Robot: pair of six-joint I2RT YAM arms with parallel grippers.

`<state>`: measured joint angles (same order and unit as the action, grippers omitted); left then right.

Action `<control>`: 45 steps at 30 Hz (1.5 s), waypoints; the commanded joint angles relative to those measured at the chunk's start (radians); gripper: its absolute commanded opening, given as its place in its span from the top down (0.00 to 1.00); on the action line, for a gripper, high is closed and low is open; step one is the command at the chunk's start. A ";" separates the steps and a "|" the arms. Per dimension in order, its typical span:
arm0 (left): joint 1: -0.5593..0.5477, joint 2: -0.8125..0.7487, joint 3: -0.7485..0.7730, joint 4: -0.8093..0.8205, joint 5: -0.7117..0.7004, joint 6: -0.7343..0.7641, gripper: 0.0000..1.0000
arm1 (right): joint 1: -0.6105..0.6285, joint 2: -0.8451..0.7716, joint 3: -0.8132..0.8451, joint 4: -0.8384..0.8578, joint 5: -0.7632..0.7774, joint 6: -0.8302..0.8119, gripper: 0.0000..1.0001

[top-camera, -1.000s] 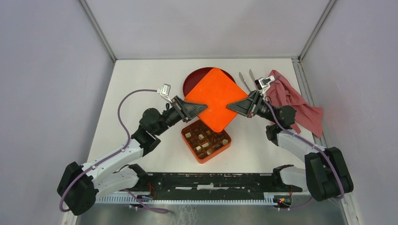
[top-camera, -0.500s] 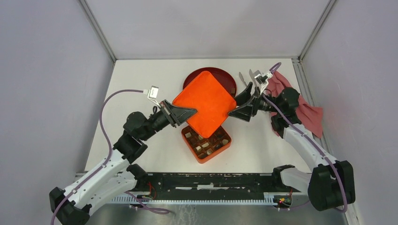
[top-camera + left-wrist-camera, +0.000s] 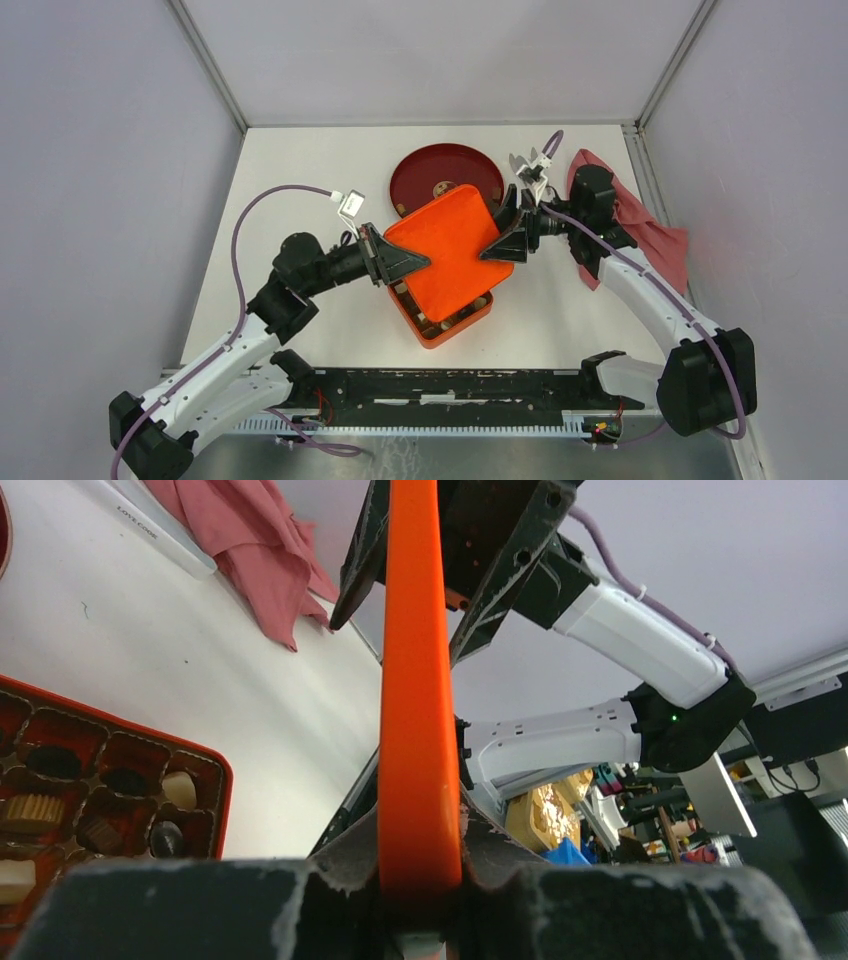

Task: Pack the chocolate
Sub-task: Place the box lid in the packing box.

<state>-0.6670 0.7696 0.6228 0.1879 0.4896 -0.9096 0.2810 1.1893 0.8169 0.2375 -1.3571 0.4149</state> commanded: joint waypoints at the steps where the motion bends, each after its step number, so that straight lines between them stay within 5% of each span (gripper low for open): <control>1: 0.003 0.005 0.029 0.039 0.057 0.075 0.98 | 0.015 0.024 0.070 -0.063 -0.033 -0.028 0.40; 5: 0.003 0.010 0.009 0.056 0.047 0.077 0.98 | 0.035 0.038 0.059 -0.080 -0.057 -0.016 0.55; 9: 0.002 0.006 -0.007 0.049 0.023 0.086 0.98 | 0.039 0.049 0.064 -0.178 -0.094 -0.082 0.92; 11: 0.004 0.000 -0.010 0.018 -0.005 0.098 0.98 | 0.038 0.049 0.058 -0.206 -0.108 -0.103 1.00; 13: 0.002 -0.015 -0.011 -0.032 -0.058 0.118 0.89 | 0.038 0.042 0.052 -0.219 -0.107 -0.111 1.00; 18: 0.003 -0.118 0.001 -0.277 -0.332 0.163 0.27 | 0.037 0.038 0.032 -0.210 -0.097 -0.104 1.00; 20: 0.003 -0.190 0.012 -0.384 -0.448 0.185 0.19 | 0.035 0.039 0.020 -0.210 -0.096 -0.103 1.00; 28: 0.003 -0.437 0.082 -0.714 -0.641 0.233 0.14 | 0.043 0.074 -0.080 -0.200 -0.021 -0.065 1.00; 30: 0.004 -0.455 0.108 -0.763 -0.660 0.210 0.01 | 0.057 0.108 -0.087 -0.213 0.003 -0.062 1.00; 32: 0.003 -0.475 0.110 -0.766 -0.648 0.169 0.00 | 0.075 0.157 -0.071 -0.261 0.039 -0.082 1.00; 40: 0.002 -0.370 0.110 -0.868 -0.641 0.033 0.00 | 0.157 0.376 0.176 -0.647 0.178 -0.315 1.00; 45: 0.002 -0.357 0.000 -0.798 -0.619 -0.074 0.04 | 0.170 0.461 0.204 -0.666 0.202 -0.304 1.00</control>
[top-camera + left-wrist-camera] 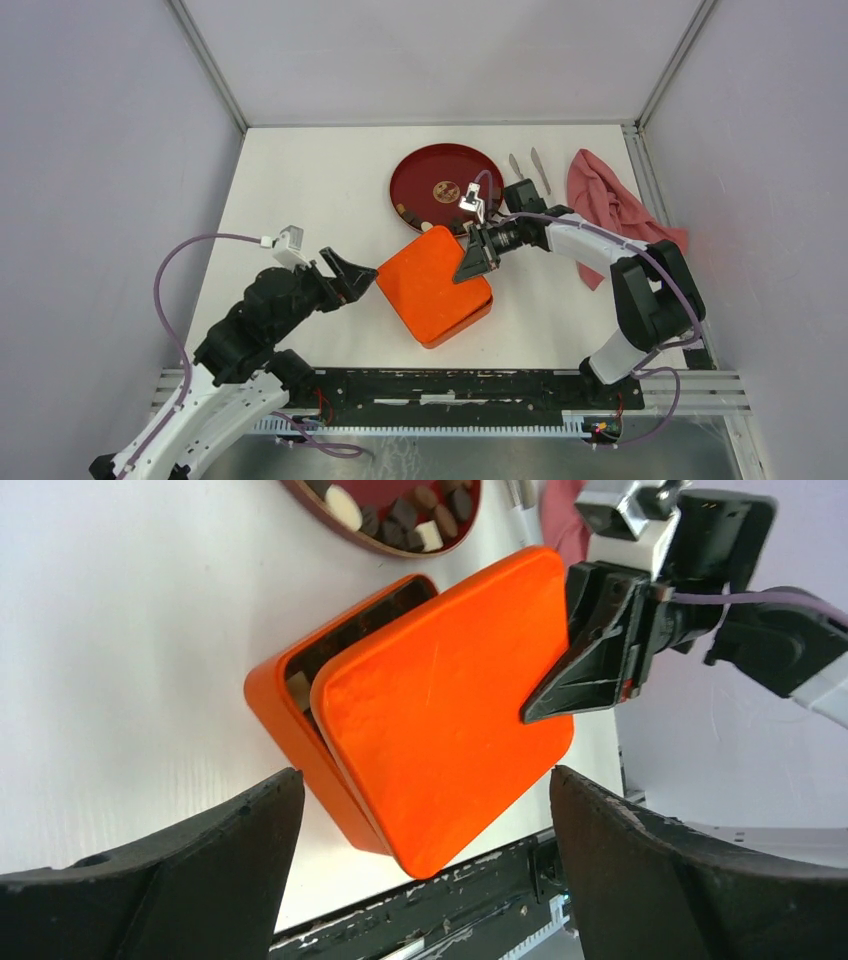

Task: Pack the chocolate
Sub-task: Place the box lid in the packing box.

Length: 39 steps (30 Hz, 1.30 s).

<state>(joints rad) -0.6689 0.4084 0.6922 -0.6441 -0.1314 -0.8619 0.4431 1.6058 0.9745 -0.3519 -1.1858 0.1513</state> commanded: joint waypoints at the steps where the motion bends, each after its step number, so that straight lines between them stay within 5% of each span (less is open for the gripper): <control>1: 0.004 0.017 -0.094 0.068 0.019 -0.138 0.05 | 0.011 0.056 0.049 -0.075 0.034 -0.039 1.00; 17: 0.004 0.159 -0.280 0.306 0.121 -0.226 0.21 | -0.025 0.111 0.018 0.056 -0.013 0.101 0.89; 39: -0.020 0.307 -0.254 0.330 0.118 -0.208 0.31 | -0.028 0.109 -0.005 0.004 -0.023 0.072 0.78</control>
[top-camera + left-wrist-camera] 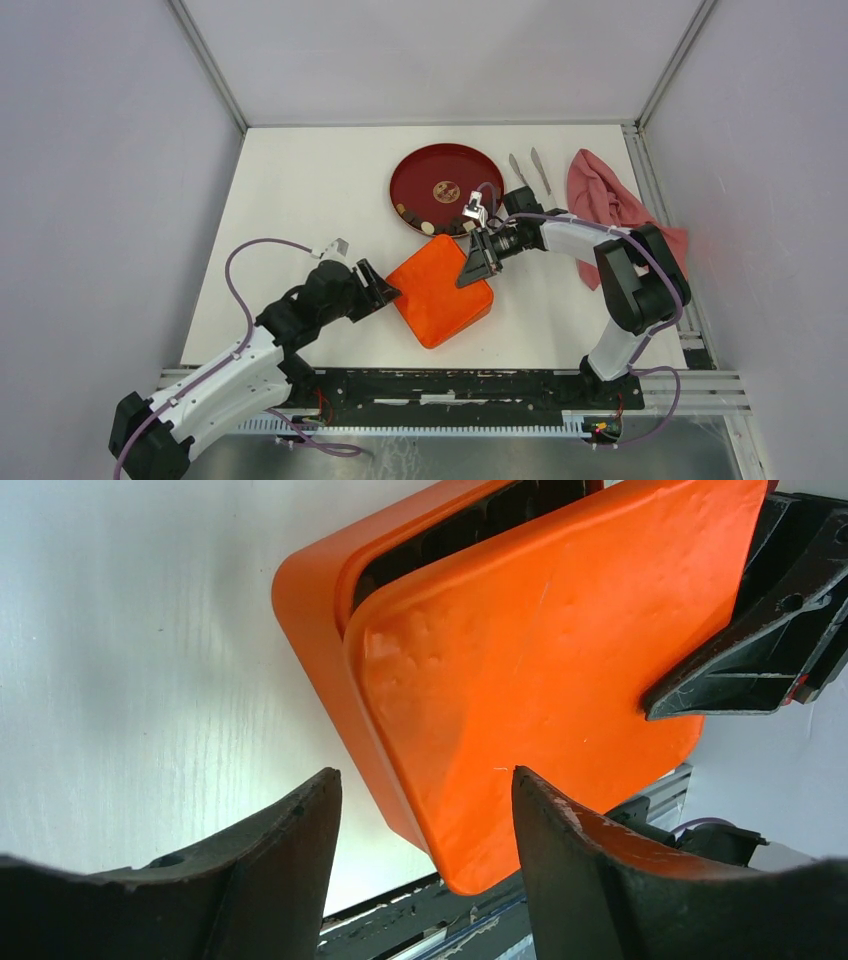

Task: Pack the chocolate
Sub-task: Place the box lid in the packing box.

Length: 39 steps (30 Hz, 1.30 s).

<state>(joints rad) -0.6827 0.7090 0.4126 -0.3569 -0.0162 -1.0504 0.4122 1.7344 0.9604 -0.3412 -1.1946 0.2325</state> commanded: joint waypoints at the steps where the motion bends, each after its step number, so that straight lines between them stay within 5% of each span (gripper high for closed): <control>1: -0.008 0.009 0.025 0.047 0.002 -0.020 0.32 | 0.001 -0.016 0.017 -0.018 -0.009 -0.022 0.77; 39: -0.066 0.258 0.101 0.112 -0.077 0.013 0.45 | -0.050 0.100 0.197 -0.159 0.067 -0.184 0.64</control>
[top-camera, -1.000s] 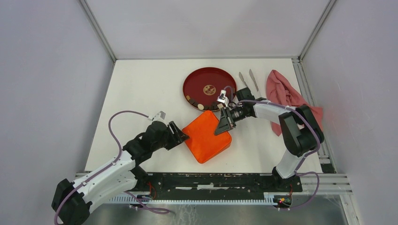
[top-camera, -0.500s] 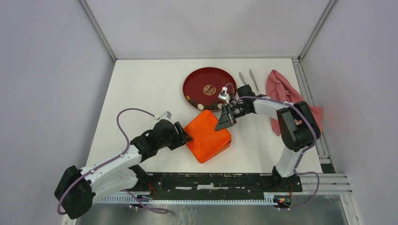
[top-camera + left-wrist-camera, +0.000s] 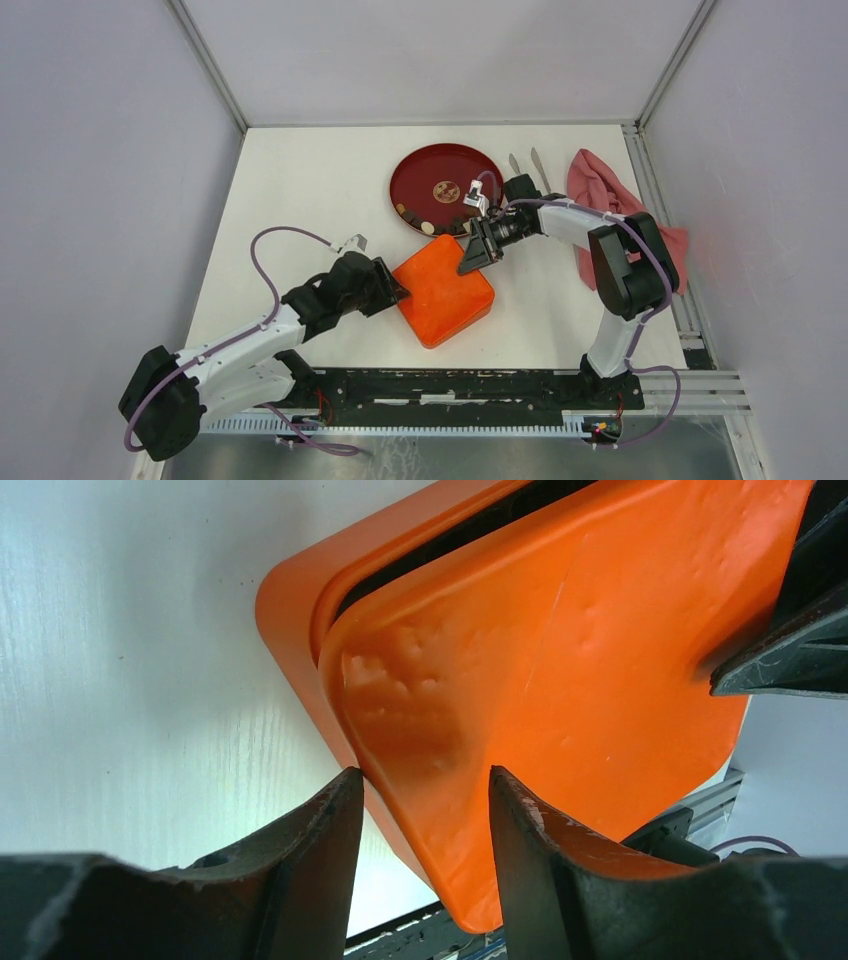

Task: Pack the chocolate
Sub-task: Place the box lid in the packing box.

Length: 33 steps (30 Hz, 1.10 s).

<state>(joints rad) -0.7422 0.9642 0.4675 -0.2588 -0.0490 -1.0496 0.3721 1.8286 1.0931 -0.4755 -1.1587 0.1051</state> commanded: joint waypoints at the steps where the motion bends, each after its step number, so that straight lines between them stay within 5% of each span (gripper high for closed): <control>1: -0.006 0.002 0.048 0.009 -0.050 0.013 0.45 | -0.010 0.005 0.071 -0.026 0.043 -0.061 0.63; 26: -0.006 0.044 0.068 -0.018 -0.090 0.037 0.45 | -0.091 0.029 0.195 -0.042 0.204 -0.174 0.56; 33: -0.007 0.044 0.076 -0.024 -0.097 0.039 0.45 | -0.116 -0.058 0.232 -0.083 0.215 -0.360 0.53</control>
<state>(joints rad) -0.7433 1.0080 0.4980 -0.2871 -0.1112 -1.0485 0.2577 1.8606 1.2770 -0.5335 -0.9524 -0.1040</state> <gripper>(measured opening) 0.548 0.460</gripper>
